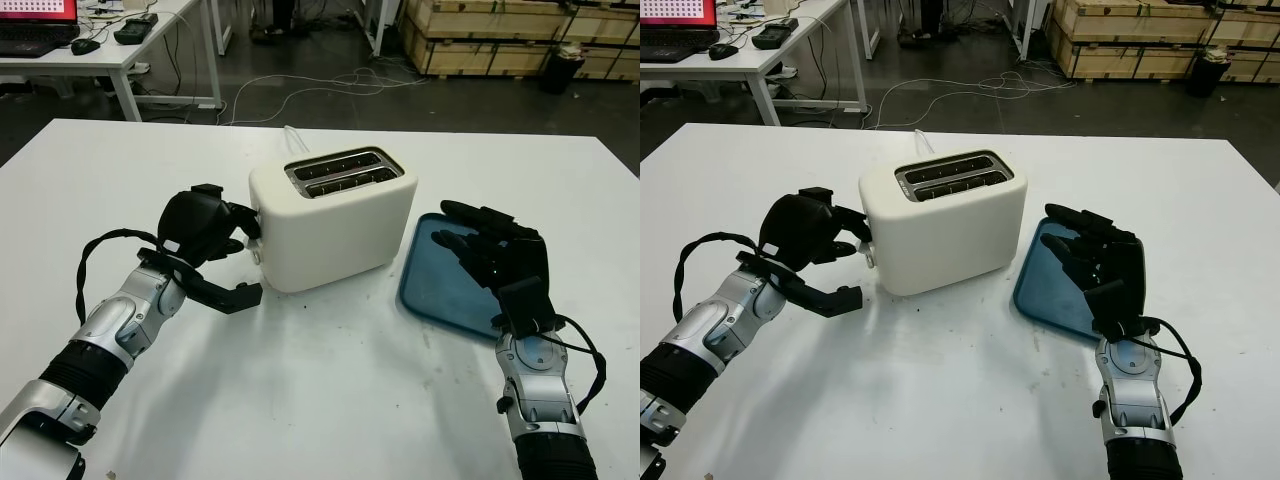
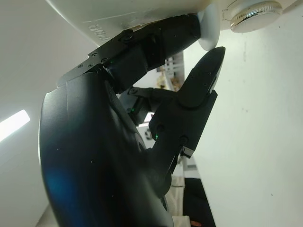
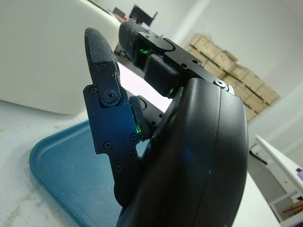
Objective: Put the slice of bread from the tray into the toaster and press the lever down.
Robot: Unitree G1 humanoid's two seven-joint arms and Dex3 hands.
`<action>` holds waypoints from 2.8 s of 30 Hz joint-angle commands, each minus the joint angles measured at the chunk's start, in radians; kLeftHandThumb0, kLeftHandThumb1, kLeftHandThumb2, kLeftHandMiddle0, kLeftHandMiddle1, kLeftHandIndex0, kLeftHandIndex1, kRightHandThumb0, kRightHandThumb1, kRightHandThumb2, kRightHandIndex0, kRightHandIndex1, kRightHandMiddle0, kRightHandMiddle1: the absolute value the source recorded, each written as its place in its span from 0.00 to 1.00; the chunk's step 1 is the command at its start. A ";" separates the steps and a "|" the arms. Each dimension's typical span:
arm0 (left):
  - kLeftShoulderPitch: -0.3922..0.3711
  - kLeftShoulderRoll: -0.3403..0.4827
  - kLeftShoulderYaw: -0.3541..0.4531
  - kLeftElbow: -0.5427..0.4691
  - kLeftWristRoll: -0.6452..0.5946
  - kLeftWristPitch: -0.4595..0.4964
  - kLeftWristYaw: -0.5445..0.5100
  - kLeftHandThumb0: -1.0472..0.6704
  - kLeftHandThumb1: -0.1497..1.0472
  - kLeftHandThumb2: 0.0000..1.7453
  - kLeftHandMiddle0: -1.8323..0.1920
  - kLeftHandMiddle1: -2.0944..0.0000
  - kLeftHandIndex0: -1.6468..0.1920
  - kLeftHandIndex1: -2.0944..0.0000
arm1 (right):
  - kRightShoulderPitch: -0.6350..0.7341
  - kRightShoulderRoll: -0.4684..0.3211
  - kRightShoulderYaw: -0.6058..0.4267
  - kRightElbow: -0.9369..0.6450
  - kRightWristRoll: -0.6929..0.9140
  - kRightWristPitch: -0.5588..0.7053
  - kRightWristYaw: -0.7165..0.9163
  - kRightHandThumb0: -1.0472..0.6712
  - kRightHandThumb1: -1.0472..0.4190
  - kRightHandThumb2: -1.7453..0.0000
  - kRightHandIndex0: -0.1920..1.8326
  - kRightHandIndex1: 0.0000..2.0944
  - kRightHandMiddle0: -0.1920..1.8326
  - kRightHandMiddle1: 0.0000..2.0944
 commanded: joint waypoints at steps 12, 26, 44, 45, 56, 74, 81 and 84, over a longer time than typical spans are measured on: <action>0.024 -0.003 0.042 -0.048 0.039 -0.065 0.021 0.49 0.82 0.00 0.53 0.22 0.35 0.75 | -0.010 0.010 0.003 0.020 0.020 0.001 0.016 0.26 0.09 0.98 0.70 0.01 0.61 0.00; -0.010 0.047 0.124 -0.109 0.073 -0.067 -0.007 0.47 0.84 0.00 0.52 0.22 0.35 0.69 | -0.006 0.013 0.013 0.028 0.006 0.000 0.018 0.25 0.09 0.98 0.70 0.00 0.61 0.00; -0.055 0.082 0.196 -0.160 0.112 -0.073 -0.022 0.48 0.75 0.00 0.44 0.35 0.27 0.82 | 0.009 0.024 0.026 0.010 0.005 0.028 0.021 0.26 0.09 0.98 0.71 0.00 0.61 0.00; -0.048 0.085 0.200 -0.170 0.111 -0.072 -0.030 0.47 0.74 0.00 0.44 0.36 0.27 0.83 | 0.009 0.024 0.025 0.011 0.006 0.027 0.022 0.26 0.09 0.98 0.71 0.00 0.61 0.00; 0.134 -0.017 0.340 -0.274 -0.145 -0.064 -0.103 0.44 0.80 0.01 0.44 0.40 0.25 0.88 | -0.004 0.025 0.019 0.022 0.014 0.020 0.021 0.26 0.09 0.98 0.71 0.00 0.61 0.00; 0.416 -0.300 0.418 -0.484 -0.221 0.112 -0.082 0.34 0.89 0.01 0.60 0.52 0.42 0.98 | -0.114 0.018 -0.008 0.111 0.046 -0.002 0.012 0.27 0.09 0.97 0.61 0.00 0.55 0.00; 0.442 -0.322 0.446 -0.544 -0.251 0.156 -0.114 0.25 0.89 0.09 0.67 0.54 0.47 1.00 | -0.200 -0.014 -0.013 0.214 0.082 -0.021 0.085 0.25 0.09 0.98 0.54 0.00 0.52 0.00; 0.432 -0.313 0.459 -0.571 -0.263 0.177 -0.147 0.20 0.89 0.13 0.68 0.54 0.48 1.00 | -0.243 -0.029 -0.009 0.243 0.079 -0.020 0.105 0.23 0.09 0.98 0.54 0.01 0.52 0.00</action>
